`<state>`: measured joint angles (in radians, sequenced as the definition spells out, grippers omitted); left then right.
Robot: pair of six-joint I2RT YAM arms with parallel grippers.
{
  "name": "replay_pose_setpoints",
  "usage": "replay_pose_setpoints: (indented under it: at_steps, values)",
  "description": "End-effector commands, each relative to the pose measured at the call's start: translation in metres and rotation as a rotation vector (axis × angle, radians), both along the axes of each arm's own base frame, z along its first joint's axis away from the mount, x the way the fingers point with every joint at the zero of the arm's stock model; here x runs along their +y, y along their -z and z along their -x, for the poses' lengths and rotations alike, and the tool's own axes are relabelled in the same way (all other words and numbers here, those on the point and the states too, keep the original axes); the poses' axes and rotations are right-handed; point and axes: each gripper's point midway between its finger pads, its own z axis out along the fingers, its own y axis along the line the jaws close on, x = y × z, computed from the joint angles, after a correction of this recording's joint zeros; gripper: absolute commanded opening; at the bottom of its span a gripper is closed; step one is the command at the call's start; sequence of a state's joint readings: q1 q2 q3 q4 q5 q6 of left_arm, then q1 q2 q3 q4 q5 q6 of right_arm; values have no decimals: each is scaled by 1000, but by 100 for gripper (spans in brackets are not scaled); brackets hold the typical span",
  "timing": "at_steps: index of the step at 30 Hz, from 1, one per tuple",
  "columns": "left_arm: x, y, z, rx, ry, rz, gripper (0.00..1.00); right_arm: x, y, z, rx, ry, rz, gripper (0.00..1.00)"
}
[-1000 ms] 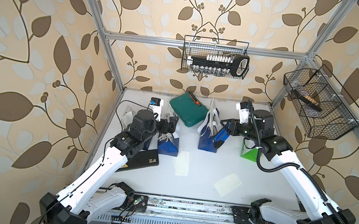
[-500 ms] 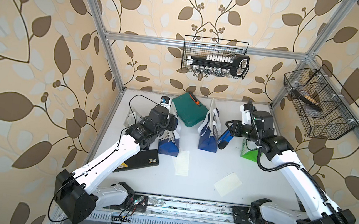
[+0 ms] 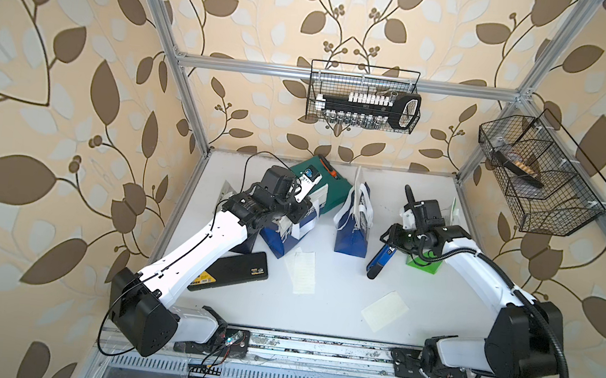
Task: Staple the receipts to the bags
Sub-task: Pick up the takeout bag from the center of the board, then place the stapler at the center of the board.
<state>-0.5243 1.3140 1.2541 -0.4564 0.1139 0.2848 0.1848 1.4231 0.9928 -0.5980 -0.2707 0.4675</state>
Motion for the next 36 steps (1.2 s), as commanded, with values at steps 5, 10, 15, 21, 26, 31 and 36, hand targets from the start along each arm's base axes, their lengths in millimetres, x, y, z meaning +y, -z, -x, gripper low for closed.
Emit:
replay_pose_setpoints:
  at_steps: [5, 10, 15, 21, 26, 31, 36]
  values:
    - [-19, -30, 16, -23, 152, 48, 0, 4, 33, -17, 87, 24, -52, 3]
    - [-20, -34, 26, 9, 158, 86, 0, 0, 66, -30, 148, 45, -11, 7]
    - [-13, -32, 26, 0, 128, 71, 0, -2, 77, -38, 154, 81, -5, 26]
    - [-15, -28, 26, 4, 132, 82, 0, -8, 43, -43, -6, 93, 83, 63]
    - [-23, -33, 25, 2, 152, 135, 0, -25, 14, -15, -64, 110, 241, 76]
    - [-29, -36, 22, 6, 148, 188, 0, -49, 24, 62, 136, 178, 292, 76]
    - [-30, -39, 19, -10, 141, 203, 0, -72, 43, 116, 345, 173, 280, 77]
